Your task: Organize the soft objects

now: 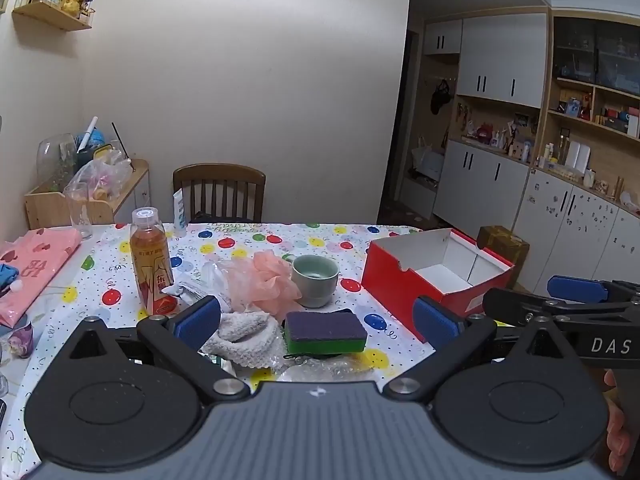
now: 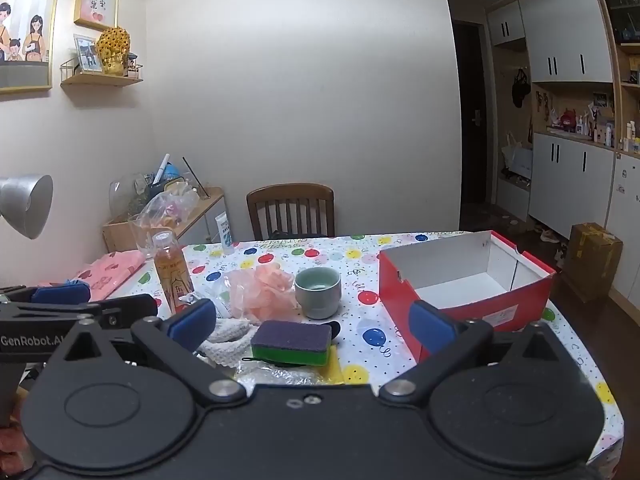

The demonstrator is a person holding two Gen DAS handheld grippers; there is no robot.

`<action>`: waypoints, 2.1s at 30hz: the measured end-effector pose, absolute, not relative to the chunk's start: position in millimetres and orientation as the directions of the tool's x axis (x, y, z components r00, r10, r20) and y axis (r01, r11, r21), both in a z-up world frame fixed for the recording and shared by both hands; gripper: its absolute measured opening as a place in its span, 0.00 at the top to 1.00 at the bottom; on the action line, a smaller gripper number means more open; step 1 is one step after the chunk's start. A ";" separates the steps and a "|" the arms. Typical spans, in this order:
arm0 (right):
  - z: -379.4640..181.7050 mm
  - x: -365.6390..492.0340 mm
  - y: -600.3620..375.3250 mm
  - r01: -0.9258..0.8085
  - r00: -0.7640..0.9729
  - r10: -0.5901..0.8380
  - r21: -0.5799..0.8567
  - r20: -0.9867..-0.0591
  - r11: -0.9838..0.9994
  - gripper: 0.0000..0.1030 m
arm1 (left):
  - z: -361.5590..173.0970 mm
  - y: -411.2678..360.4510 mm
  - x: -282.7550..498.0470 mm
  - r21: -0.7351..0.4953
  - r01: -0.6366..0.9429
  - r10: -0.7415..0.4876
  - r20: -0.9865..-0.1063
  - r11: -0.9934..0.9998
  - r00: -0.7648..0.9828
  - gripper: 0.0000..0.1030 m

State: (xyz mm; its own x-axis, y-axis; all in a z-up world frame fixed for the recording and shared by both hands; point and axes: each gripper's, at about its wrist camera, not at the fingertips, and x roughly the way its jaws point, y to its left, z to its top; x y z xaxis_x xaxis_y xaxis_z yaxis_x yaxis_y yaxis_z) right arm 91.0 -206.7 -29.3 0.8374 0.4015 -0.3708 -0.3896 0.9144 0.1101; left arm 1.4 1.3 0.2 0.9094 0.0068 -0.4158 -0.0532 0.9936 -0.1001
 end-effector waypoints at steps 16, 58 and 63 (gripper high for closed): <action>-25.5 87.9 -202.7 -0.391 0.834 0.401 0.106 -0.378 0.914 0.00 | -1.3 4.9 -1.6 -0.111 -0.055 0.005 -0.406 0.992 0.914 0.00; -20.3 88.1 -199.8 -0.418 0.830 0.431 0.116 -0.355 0.901 0.00 | 6.1 14.5 -8.9 -0.173 -0.080 0.005 -0.396 0.982 0.918 0.00; -22.1 94.3 -198.2 -0.419 0.825 0.435 0.126 -0.361 0.899 0.00 | 4.2 15.8 -2.3 -0.172 -0.082 0.006 -0.402 0.982 0.916 0.00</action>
